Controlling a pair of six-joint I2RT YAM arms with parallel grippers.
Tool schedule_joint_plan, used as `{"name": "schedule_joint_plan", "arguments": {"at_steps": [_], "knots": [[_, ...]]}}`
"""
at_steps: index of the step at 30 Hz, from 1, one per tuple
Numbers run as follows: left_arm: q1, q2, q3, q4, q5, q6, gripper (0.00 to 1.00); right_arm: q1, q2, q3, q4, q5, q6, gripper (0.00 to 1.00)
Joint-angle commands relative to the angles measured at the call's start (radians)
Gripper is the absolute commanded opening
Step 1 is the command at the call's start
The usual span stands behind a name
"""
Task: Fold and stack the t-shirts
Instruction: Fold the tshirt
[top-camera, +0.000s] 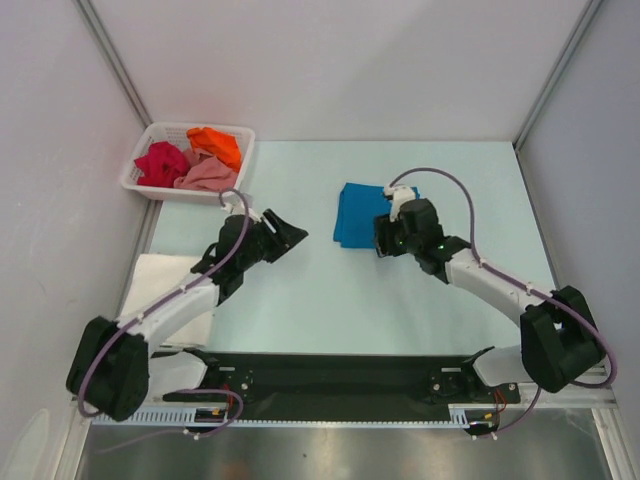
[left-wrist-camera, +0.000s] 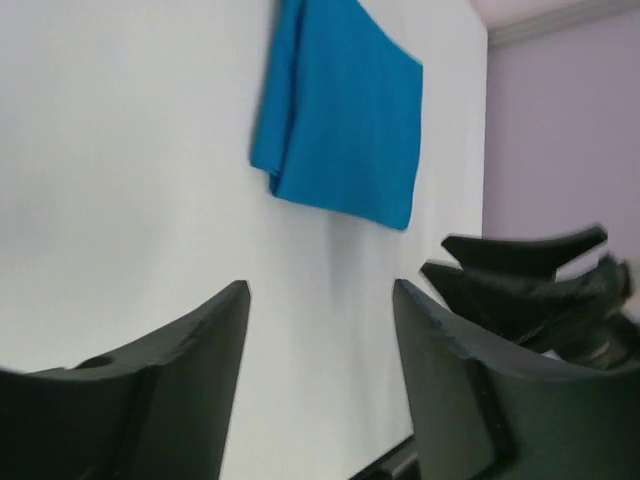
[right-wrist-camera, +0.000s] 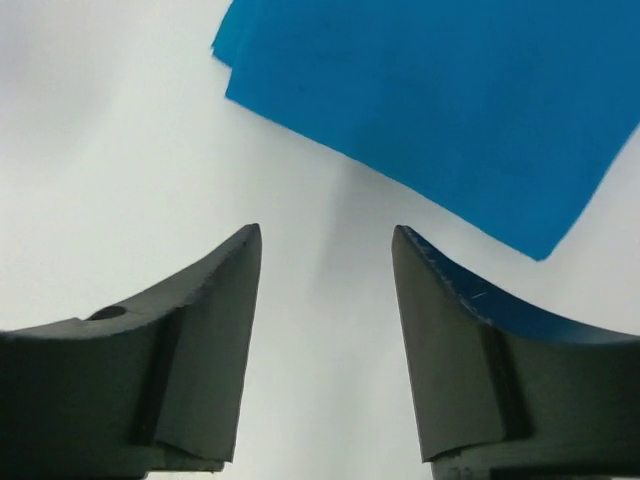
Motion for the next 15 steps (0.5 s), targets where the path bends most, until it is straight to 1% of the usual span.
{"name": "schedule_joint_plan", "arguments": {"at_steps": [1,2,4,5,6,7,8,9,10,11,14,15], "knots": [[0.009,-0.153,-0.016,-0.245,-0.24,-0.123,0.67,0.196,0.041,0.007,0.084,0.336,-0.354,0.66],[0.01,-0.226,-0.018,-0.329,-0.3,-0.151,0.79,0.232,0.106,0.008,0.127,0.426,-0.413,0.71],[0.017,-0.289,-0.022,-0.365,-0.339,-0.171,0.82,0.287,0.188,0.036,0.138,0.471,-0.534,0.73],[0.018,-0.317,-0.018,-0.403,-0.353,-0.171,0.91,0.333,0.226,0.044,0.168,0.523,-0.633,0.73],[0.02,-0.361,-0.013,-0.421,-0.375,-0.165,0.92,0.355,0.29,0.047,0.196,0.542,-0.7,0.73],[0.021,-0.377,0.008,-0.447,-0.383,-0.163,1.0,0.37,0.314,0.041,0.216,0.547,-0.763,0.71],[0.023,-0.388,0.022,-0.505,-0.391,-0.16,1.0,0.402,0.334,0.032,0.262,0.545,-0.903,0.7],[0.027,-0.403,0.05,-0.56,-0.4,-0.162,1.0,0.416,0.37,0.015,0.323,0.566,-0.961,0.7],[0.027,-0.405,0.062,-0.56,-0.397,-0.159,1.0,0.426,0.384,0.012,0.324,0.566,-0.998,0.69],[0.03,-0.408,0.073,-0.604,-0.391,-0.154,1.0,0.43,0.398,0.018,0.362,0.577,-1.022,0.68],[0.046,-0.411,0.103,-0.674,-0.368,-0.148,1.0,0.424,0.438,0.059,0.316,0.531,-1.068,0.64],[0.055,-0.409,0.108,-0.689,-0.363,-0.146,1.0,0.424,0.447,0.062,0.312,0.521,-1.108,0.62]]}}
